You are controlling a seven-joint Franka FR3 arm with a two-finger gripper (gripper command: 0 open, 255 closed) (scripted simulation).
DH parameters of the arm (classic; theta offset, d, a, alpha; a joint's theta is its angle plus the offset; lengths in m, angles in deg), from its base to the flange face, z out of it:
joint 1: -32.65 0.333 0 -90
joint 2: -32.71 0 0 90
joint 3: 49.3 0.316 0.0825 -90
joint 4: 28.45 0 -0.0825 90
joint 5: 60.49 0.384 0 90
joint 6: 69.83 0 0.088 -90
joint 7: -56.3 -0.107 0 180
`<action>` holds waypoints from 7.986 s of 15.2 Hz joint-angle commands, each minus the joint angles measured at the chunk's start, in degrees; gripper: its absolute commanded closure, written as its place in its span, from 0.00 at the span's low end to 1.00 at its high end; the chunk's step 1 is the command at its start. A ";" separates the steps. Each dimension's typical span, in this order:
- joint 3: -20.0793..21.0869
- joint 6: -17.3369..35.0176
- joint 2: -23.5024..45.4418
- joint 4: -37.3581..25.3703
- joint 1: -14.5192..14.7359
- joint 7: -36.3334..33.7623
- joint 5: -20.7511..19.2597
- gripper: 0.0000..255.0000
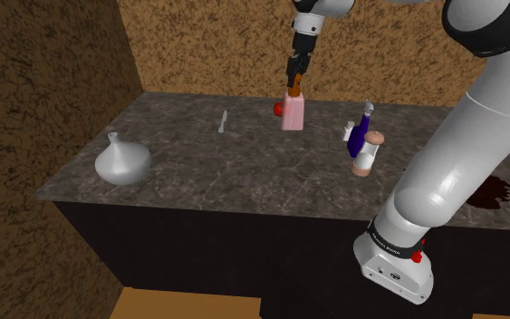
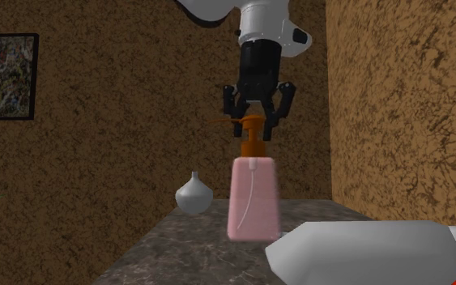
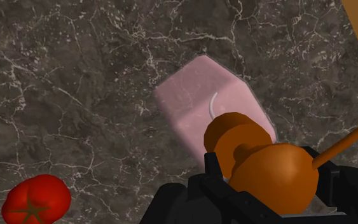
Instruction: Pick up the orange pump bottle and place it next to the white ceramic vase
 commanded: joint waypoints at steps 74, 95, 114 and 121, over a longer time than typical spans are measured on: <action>19.87 -17.62 24.36 -48.80 24.39 -47.21 0.72 1.00; 19.88 1.50 18.37 -23.57 24.99 -44.96 0.72 1.00; 20.08 15.50 19.69 -10.78 25.18 -43.04 1.51 1.00; 20.17 19.25 20.86 -8.17 25.19 -42.44 1.86 1.00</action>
